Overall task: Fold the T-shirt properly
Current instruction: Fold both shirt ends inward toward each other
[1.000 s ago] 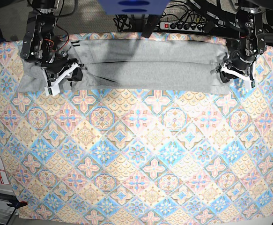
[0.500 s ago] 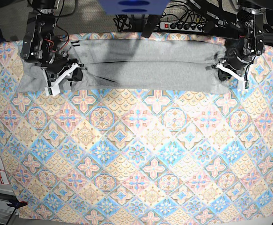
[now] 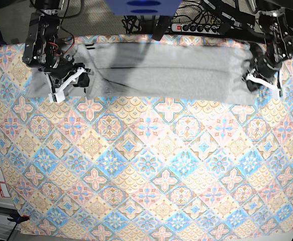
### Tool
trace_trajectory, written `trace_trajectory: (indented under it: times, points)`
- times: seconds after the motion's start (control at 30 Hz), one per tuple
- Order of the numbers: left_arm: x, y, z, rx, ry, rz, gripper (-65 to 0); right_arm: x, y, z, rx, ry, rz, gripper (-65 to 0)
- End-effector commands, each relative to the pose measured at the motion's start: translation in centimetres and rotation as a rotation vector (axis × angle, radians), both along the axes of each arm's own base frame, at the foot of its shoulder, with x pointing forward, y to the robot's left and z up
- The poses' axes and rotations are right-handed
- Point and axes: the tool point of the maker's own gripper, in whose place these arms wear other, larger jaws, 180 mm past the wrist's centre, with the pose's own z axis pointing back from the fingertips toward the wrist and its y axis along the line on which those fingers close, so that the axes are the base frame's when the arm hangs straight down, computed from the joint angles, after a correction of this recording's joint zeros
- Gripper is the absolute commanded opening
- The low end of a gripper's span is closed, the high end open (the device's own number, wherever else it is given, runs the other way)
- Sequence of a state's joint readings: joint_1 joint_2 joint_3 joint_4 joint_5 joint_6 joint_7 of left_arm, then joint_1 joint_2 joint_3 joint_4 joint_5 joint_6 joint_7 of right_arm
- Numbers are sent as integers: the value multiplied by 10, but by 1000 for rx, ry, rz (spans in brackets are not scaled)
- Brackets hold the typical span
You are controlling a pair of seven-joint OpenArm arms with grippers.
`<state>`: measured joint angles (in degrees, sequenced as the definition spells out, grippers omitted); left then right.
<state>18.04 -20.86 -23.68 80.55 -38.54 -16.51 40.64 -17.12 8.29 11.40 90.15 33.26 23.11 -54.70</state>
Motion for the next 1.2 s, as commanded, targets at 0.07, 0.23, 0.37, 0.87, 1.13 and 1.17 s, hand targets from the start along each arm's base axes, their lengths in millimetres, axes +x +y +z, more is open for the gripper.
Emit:
trace_trajectory:
  times: [0.07,0.23,0.37,0.87,1.13,1.17]
  points:
    - [28,29,33,81,-84,-17,-650,8,13,9,11,-41,46,-510]
    - [48,48,57,138,-125,-32,-650,13,20,21,9,-80,70,-509]
    - [48,45,57,131,-127,-40,-650,18,27,31,7,-113,95,-511]
    - [17,-116,32,-135,-96,-196,-650,22,23,34,2,-129,83,-511]
    - [15,-179,26,-250,-92,-262,-650,27,-17,41,-38,-159,-30,-511]
    - [16,-183,26,-255,-95,-266,-650,27,-21,42,-41,-160,-40,-511]
